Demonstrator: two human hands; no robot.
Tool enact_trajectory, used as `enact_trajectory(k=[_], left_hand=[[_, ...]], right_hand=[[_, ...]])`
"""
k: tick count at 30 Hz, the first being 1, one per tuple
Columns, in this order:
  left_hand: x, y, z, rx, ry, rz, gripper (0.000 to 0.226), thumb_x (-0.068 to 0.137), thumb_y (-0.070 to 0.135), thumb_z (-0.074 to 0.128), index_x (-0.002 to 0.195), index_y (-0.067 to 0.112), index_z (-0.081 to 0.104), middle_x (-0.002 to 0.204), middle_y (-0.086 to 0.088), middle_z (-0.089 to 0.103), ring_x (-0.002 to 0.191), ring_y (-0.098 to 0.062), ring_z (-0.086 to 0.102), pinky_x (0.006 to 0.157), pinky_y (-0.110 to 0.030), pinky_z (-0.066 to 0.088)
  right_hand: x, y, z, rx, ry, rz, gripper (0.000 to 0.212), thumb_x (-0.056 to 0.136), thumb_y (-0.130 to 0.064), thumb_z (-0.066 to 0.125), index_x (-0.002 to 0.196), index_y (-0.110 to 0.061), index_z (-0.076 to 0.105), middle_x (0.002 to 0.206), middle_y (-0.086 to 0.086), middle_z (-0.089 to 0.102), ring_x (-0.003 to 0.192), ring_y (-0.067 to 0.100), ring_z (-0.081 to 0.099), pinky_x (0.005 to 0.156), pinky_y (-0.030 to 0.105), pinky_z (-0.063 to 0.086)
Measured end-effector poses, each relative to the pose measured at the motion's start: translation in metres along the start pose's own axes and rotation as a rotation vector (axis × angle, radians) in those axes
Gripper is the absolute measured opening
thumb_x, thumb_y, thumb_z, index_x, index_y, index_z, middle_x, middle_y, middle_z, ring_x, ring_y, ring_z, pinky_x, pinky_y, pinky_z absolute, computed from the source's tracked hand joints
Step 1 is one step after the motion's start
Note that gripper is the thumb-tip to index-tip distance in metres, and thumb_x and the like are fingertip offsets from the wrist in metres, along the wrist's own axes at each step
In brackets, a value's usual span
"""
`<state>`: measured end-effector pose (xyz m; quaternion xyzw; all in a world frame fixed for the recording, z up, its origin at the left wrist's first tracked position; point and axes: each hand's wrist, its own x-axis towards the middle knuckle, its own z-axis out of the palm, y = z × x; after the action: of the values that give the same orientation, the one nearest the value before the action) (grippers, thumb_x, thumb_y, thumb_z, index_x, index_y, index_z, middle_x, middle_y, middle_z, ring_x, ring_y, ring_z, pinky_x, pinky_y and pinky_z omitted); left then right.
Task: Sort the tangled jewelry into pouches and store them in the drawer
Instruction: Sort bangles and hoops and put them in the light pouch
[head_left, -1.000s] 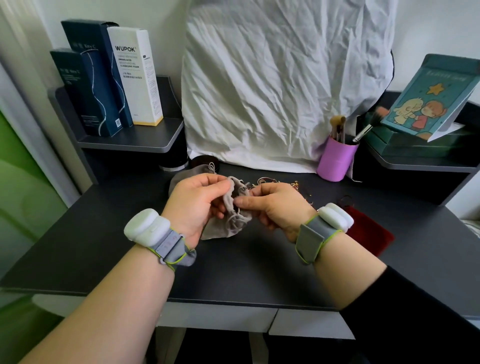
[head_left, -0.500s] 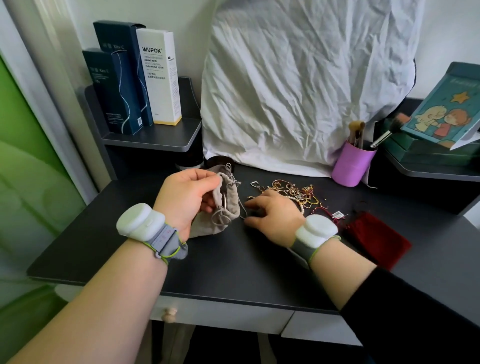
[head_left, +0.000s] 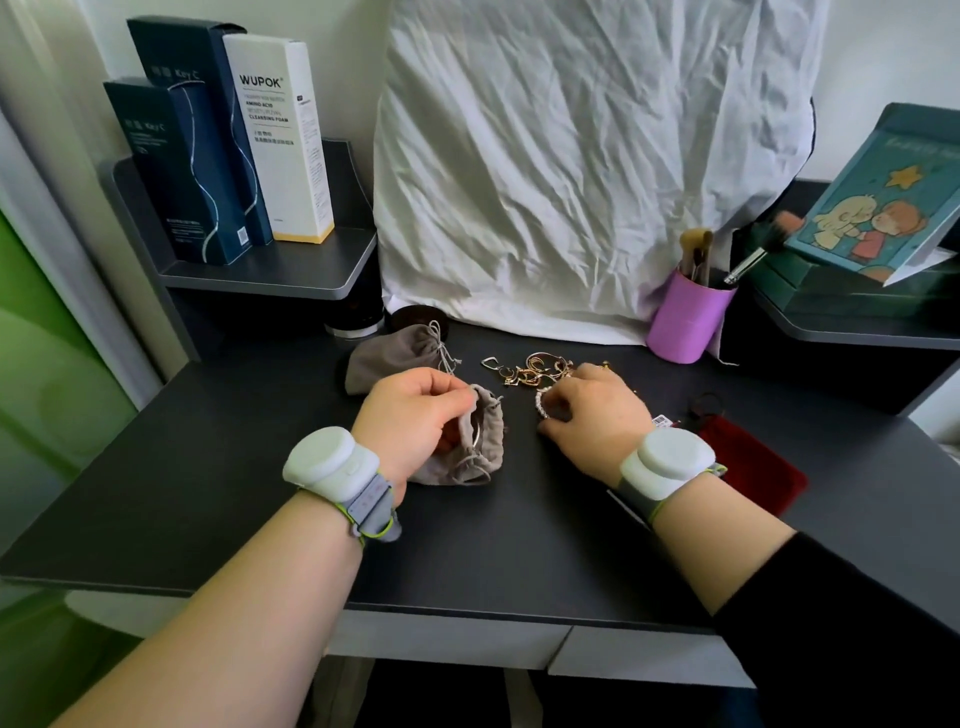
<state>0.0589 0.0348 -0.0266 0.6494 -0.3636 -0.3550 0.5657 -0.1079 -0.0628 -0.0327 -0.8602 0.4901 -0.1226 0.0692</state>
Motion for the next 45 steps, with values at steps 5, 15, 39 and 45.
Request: enact_trajectory(k=[5,15,39,45], left_hand=[[0.009,-0.005,0.009,0.22,0.077,0.095,0.01,0.08,0.018,0.07,0.07,0.02,0.069,0.062,0.003,0.065,0.06,-0.016,0.057,0.069,-0.035,0.052],[0.01,0.008,0.037,0.508,0.069,0.298,0.011,0.076,0.024,0.072,0.086,0.027,0.067,0.081,0.007,0.057,0.071,-0.009,0.054,0.07,-0.021,0.044],[0.021,0.02,0.085,-0.076,-0.171,0.146,0.014,0.092,0.008,0.056,0.082,0.01,0.067,0.066,-0.003,0.069,0.058,-0.014,0.067,0.054,-0.021,0.054],[0.025,0.024,0.085,-0.176,-0.2,0.043,0.014,0.093,0.008,0.055,0.083,0.008,0.065,0.071,-0.007,0.069,0.06,-0.016,0.066,0.054,-0.021,0.055]], right_hand=[[0.001,0.016,-0.009,-0.025,-0.047,0.011,0.014,0.084,-0.026,0.056,0.085,-0.021,0.069,0.099,0.0,0.053,0.102,0.021,0.054,0.083,0.028,0.043],[0.003,0.039,-0.059,0.601,-0.051,0.125,0.005,0.079,-0.022,0.073,0.076,-0.019,0.071,0.061,-0.007,0.062,0.044,-0.003,0.048,0.049,0.007,0.039],[0.002,0.076,-0.042,0.097,-0.197,0.148,0.002,0.083,-0.024,0.064,0.082,-0.025,0.065,0.089,-0.006,0.06,0.086,0.013,0.056,0.076,0.024,0.042],[0.007,0.072,-0.058,0.531,-0.065,0.118,0.013,0.082,-0.015,0.068,0.073,-0.023,0.064,0.071,-0.003,0.067,0.05,0.001,0.053,0.05,0.013,0.045]])
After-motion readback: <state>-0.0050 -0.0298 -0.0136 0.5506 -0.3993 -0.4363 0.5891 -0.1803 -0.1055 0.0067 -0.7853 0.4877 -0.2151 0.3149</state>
